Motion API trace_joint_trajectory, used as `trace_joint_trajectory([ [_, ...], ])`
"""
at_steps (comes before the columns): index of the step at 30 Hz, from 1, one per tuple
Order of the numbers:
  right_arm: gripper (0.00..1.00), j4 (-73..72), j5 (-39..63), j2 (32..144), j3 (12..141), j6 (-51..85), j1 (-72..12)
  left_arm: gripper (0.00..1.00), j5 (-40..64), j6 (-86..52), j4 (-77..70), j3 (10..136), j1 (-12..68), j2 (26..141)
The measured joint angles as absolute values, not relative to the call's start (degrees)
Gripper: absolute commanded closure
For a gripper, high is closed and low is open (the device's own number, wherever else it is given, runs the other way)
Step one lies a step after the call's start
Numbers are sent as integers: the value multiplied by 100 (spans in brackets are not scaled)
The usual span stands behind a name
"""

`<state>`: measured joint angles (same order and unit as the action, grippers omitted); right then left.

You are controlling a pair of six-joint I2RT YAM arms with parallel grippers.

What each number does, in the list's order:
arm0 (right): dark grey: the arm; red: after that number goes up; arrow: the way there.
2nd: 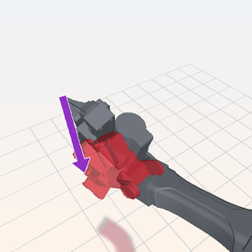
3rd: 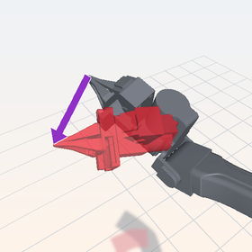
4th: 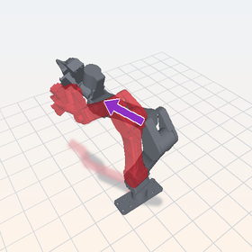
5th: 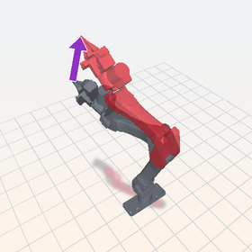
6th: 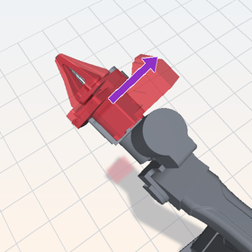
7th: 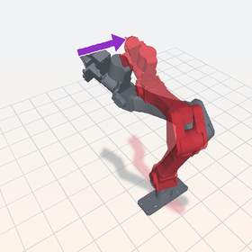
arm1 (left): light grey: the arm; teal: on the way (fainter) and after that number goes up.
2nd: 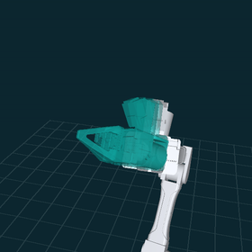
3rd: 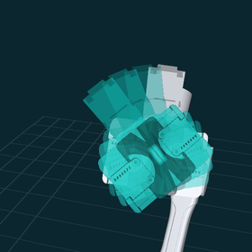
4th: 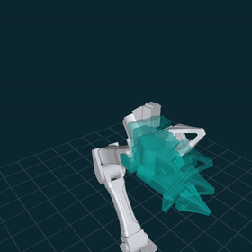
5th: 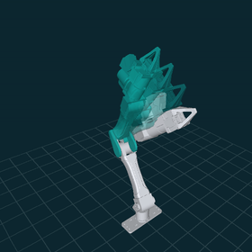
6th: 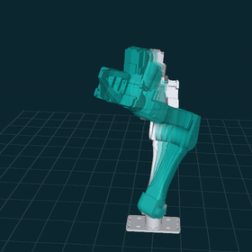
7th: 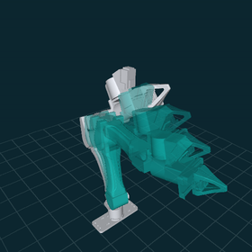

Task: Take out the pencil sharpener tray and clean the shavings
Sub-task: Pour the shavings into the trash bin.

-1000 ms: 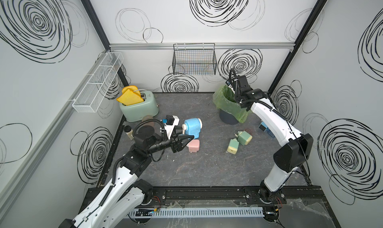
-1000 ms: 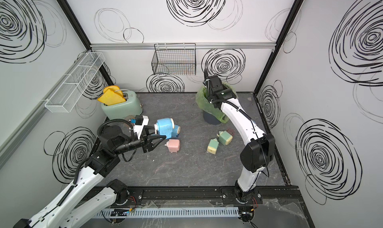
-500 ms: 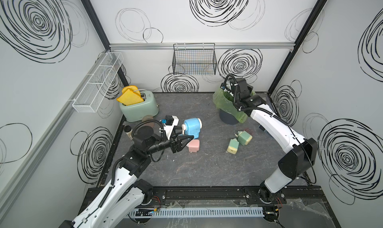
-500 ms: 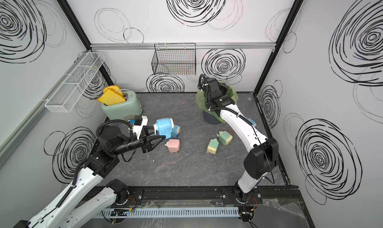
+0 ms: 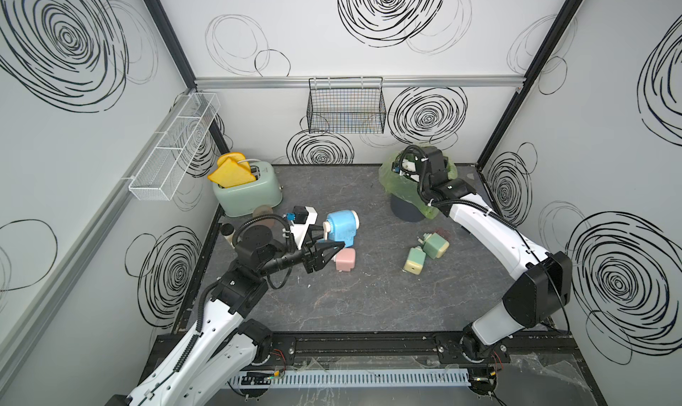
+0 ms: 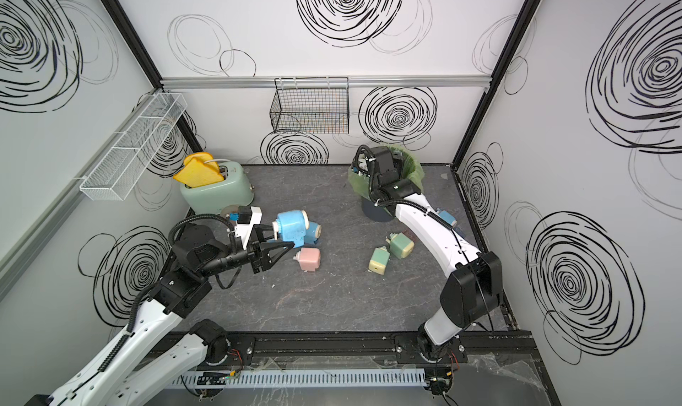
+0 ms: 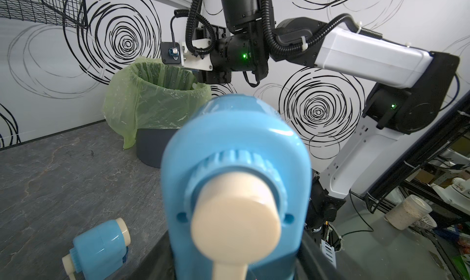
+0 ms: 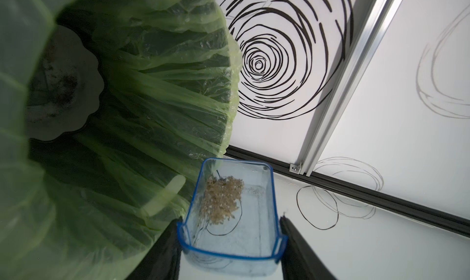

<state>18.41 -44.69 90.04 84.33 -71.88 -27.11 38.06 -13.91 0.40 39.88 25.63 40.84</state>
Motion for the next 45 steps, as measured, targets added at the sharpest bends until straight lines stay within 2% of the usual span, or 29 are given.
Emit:
trace_joint_trajectory([
  [24,45,1044,-4202,8643,7937,-7579,-2805,67,3852,-1391,36,3988,2637,4108],
  [30,41,919,-4163,8549,7758,-7618,-2770,67,3857,-1391,38,3988,2637,4117],
  [45,41,1055,-3997,8403,7522,-7373,-2681,67,3964,-1393,32,3988,2635,4150],
])
